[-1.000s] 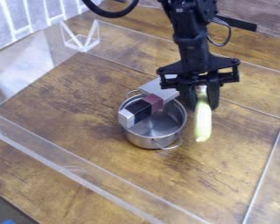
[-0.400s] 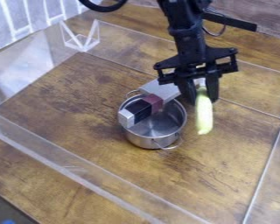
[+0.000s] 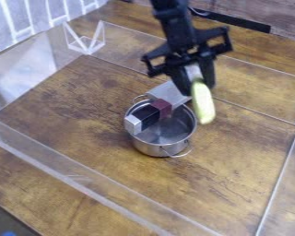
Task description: Put the spoon into the silver pot
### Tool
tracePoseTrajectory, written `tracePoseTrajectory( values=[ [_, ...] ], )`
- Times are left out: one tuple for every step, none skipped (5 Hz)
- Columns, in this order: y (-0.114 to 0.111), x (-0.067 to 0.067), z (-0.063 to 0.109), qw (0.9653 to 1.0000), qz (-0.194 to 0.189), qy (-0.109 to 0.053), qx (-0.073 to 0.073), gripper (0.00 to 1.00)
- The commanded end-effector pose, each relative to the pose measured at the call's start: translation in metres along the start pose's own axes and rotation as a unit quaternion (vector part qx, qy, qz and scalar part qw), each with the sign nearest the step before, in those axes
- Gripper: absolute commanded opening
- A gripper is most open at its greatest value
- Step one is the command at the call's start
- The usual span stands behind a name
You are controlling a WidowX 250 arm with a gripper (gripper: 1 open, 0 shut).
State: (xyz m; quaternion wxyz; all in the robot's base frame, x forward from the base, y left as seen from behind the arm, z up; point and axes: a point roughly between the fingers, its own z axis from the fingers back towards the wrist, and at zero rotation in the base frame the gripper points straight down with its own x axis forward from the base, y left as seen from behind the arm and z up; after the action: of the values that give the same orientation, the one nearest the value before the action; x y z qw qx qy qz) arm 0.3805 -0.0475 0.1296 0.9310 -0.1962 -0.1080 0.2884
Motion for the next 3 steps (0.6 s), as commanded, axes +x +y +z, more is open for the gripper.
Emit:
tracePoseTrajectory(
  values=[
    [0.002,0.013,0.028,0.9978,0.041,-0.036,-0.039,0.00],
    [0.002,0.007,0.026,0.9960,0.073,-0.032,-0.041,0.00],
    [-0.004,-0.005,0.011,0.9938,0.098,-0.028,-0.044,0.00]
  ],
)
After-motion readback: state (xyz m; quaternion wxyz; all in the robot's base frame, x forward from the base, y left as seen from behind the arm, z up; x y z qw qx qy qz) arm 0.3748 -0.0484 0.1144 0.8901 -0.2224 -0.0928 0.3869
